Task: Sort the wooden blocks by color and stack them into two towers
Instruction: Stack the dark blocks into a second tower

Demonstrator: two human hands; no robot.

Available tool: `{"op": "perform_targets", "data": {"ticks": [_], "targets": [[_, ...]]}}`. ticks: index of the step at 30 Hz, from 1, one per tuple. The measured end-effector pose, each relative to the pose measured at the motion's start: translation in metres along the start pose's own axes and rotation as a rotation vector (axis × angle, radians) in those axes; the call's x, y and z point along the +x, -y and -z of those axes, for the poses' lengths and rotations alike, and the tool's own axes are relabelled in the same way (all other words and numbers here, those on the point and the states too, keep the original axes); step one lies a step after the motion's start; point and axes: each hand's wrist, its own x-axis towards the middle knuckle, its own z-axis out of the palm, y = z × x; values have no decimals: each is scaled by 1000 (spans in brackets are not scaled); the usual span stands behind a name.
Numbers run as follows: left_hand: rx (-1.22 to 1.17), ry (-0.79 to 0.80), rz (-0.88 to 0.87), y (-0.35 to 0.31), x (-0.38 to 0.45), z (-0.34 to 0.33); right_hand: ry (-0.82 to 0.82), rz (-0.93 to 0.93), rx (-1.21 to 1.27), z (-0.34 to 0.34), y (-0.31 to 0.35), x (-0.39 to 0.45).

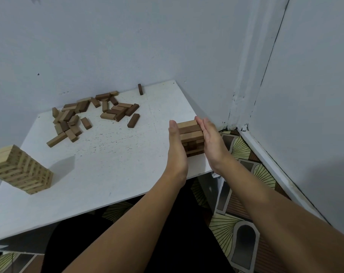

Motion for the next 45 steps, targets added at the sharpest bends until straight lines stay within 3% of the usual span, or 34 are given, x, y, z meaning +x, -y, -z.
{"op": "perform_targets", "data": {"ticks": [25, 33, 39, 45], "targets": [[53, -54, -7, 2, -3, 0, 5, 22, 3, 0, -6, 4], [248, -56, -51, -11, 9, 15, -12, 43, -91, 4, 2, 13], [599, 208, 3, -35, 26, 64, -22, 35, -75, 10, 7, 19], [662, 291, 7, -43, 44, 76, -9, 10, -100, 3, 6, 23]]}}
